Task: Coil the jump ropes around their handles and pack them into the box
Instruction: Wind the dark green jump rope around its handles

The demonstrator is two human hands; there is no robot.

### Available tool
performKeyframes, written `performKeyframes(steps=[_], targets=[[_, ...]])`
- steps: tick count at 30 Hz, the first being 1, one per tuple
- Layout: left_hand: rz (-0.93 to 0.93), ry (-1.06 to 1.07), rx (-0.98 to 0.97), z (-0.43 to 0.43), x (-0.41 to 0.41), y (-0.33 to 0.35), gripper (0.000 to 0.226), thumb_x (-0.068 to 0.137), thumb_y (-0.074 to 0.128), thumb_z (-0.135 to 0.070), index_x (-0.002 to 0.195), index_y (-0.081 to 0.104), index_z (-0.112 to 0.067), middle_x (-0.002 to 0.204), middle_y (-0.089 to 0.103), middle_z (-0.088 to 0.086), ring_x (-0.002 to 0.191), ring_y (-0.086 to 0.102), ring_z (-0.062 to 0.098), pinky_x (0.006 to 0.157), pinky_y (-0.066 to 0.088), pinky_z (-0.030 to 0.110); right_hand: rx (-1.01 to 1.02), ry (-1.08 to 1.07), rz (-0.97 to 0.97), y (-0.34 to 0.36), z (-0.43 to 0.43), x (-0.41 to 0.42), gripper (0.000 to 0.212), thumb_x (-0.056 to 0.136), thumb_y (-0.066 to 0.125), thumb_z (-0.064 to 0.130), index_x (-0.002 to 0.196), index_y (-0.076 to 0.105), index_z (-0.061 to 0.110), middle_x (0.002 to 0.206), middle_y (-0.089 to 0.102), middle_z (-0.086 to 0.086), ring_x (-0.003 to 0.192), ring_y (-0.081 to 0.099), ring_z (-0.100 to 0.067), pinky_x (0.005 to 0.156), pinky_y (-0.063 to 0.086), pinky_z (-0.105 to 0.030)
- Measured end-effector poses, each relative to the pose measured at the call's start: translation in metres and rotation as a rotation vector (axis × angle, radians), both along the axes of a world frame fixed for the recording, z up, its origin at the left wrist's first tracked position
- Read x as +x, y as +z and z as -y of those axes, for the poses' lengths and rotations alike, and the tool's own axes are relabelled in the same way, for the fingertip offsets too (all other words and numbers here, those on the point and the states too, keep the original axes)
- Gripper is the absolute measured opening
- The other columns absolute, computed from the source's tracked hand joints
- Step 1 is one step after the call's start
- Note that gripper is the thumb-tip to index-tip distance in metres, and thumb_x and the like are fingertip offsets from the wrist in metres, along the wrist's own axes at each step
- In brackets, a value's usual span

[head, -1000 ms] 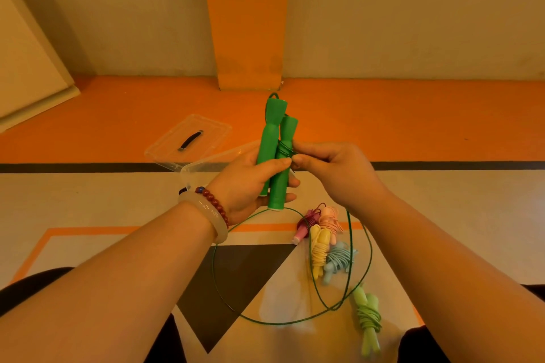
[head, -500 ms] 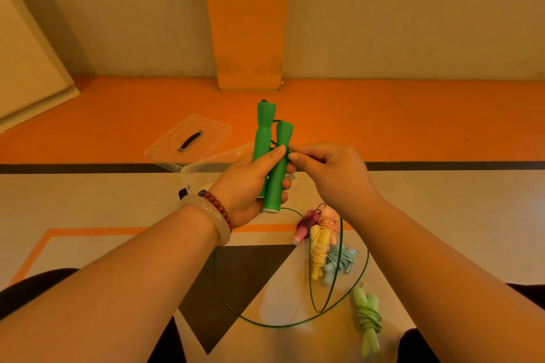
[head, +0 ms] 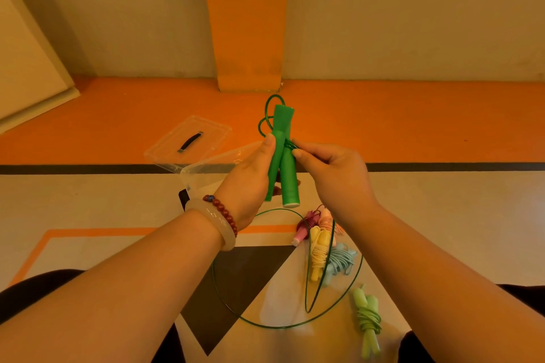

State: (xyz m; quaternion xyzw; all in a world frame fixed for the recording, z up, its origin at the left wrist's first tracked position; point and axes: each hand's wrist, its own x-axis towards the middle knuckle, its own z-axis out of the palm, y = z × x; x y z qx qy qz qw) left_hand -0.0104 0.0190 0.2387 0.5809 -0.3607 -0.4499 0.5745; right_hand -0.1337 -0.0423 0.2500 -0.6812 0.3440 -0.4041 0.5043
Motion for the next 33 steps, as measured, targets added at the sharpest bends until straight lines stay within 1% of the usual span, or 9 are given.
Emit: performKeyframes(steps=[2,5,9,13,18,21,27,30,33], targets=[[0.042,0.049,-0.015,-0.001,-0.001,0.000,0.047,0.085,0.034,-0.074,0.104,0.062,-0.041,0.107,0.068,0.010,0.099,0.063,0.034,0.087,0.054,0.049,0.011,-0.019,0.002,0.000,-0.001,0.001,0.021,0.090,0.065,0.015,0.109,0.072,0.020,0.102,0.074,0.006,0.097,0.068,-0.007,0.088,0.054,-0.026],[0.131,0.084,-0.029,0.000,0.002,0.001,0.047,0.092,0.027,-0.068,0.098,0.063,-0.038,0.098,0.069,0.006,0.088,0.065,0.026,0.081,0.054,0.043,0.003,-0.014,-0.013,0.000,-0.004,0.003,0.023,0.090,0.065,0.017,0.112,0.071,0.019,0.104,0.073,0.006,0.098,0.067,-0.006,0.088,0.054,-0.027],[0.116,0.116,-0.071,-0.001,-0.001,0.003,0.044,0.089,0.032,-0.069,0.090,0.066,-0.041,0.100,0.071,0.008,0.092,0.069,0.028,0.086,0.054,0.052,0.059,0.023,0.079,0.000,-0.012,0.004,0.028,0.090,0.064,0.008,0.116,0.068,0.017,0.102,0.071,0.005,0.083,0.066,0.005,0.066,0.051,-0.012],[-0.001,0.122,-0.099,0.001,-0.008,0.005,0.034,0.096,0.030,-0.057,0.097,0.061,-0.045,0.108,0.067,-0.004,0.099,0.067,0.014,0.083,0.058,0.042,0.046,-0.034,0.075,-0.006,-0.014,0.005,0.028,0.088,0.067,0.013,0.114,0.070,0.023,0.106,0.071,0.012,0.098,0.065,0.002,0.080,0.051,-0.013],[-0.104,0.172,-0.118,0.003,-0.013,-0.001,0.051,0.085,0.035,-0.069,0.113,0.064,-0.038,0.113,0.070,0.001,0.102,0.068,0.020,0.095,0.051,0.050,0.047,-0.101,0.096,-0.007,-0.021,0.009,0.028,0.088,0.067,0.013,0.114,0.070,0.022,0.107,0.069,0.014,0.102,0.063,0.005,0.089,0.051,-0.016],[-0.113,0.186,-0.122,0.005,-0.014,-0.007,0.051,0.081,0.041,-0.072,0.114,0.064,-0.039,0.117,0.068,0.003,0.108,0.065,0.022,0.095,0.051,0.051,0.024,-0.152,0.099,-0.008,-0.024,0.012,0.028,0.088,0.067,0.013,0.115,0.069,0.022,0.112,0.068,0.013,0.107,0.060,0.006,0.095,0.049,-0.018],[-0.018,0.234,-0.167,0.004,-0.020,-0.007,0.030,0.085,0.037,-0.059,0.093,0.065,-0.051,0.113,0.067,0.000,0.105,0.064,0.018,0.091,0.053,0.049,0.047,-0.197,0.115,-0.009,-0.024,0.015,0.027,0.088,0.067,0.015,0.114,0.070,0.022,0.115,0.069,0.009,0.108,0.061,0.003,0.093,0.049,-0.017],[0.049,0.214,-0.179,0.002,-0.024,-0.003,0.025,0.094,0.042,-0.051,0.092,0.064,-0.039,0.104,0.068,0.006,0.095,0.065,0.017,0.089,0.052,0.052,0.081,-0.181,0.148,-0.010,-0.026,0.016,0.026,0.089,0.066,0.013,0.114,0.071,0.018,0.115,0.069,0.008,0.107,0.060,0.005,0.091,0.049,-0.013],[-0.041,0.219,-0.153,0.004,-0.025,-0.001,0.026,0.095,0.044,-0.051,0.093,0.065,-0.035,0.099,0.071,0.002,0.094,0.067,0.017,0.089,0.053,0.048,0.100,-0.168,0.170,-0.012,-0.026,0.016,0.026,0.089,0.066,0.012,0.113,0.071,0.018,0.114,0.068,0.010,0.102,0.059,0.013,0.086,0.048,-0.007]])
